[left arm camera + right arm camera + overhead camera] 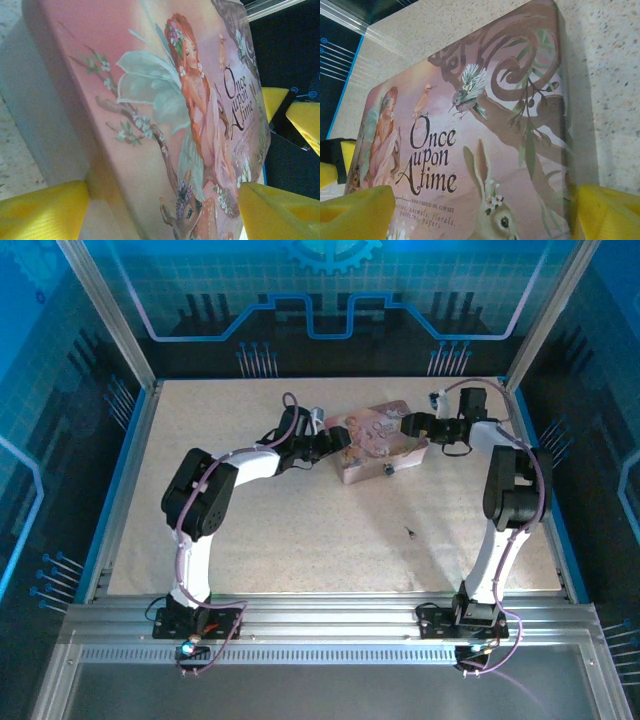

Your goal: Unlock a padlock with a key

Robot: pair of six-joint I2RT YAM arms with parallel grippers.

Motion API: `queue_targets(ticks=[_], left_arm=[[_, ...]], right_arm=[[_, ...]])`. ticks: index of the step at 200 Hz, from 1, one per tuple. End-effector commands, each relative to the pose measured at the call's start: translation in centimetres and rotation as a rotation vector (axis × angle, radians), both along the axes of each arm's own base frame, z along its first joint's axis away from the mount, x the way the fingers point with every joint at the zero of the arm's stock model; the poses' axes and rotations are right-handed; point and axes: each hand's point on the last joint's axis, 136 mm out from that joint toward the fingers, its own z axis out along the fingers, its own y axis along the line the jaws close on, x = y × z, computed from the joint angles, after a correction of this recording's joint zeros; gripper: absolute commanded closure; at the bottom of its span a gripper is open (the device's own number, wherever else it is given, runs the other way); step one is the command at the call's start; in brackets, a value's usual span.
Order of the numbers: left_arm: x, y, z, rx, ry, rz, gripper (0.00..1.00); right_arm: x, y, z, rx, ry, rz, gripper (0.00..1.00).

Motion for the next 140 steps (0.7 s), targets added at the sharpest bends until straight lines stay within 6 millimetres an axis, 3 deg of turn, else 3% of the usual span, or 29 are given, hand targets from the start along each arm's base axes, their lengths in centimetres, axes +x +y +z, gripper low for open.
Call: queue_targets(ticks=[1,107,140], left_arm=[[-1.3,0.1,1.5,0.010,-0.032,-0.034,0.20],[-5.7,5.3,1.5,0.067,-0.032,0.052,0.20],[-6.3,5.9,1.5,0.067,-0.031,0.059,0.20]], right_arm=[[-3.6,4.9,1.2,0.087,0.025,0.137,0.07],[-11.5,10.2,1.6,0.080,0.037,0.194,0.06],[-13.9,11.6,1.2,0.076,0.057,0.219,0.06]])
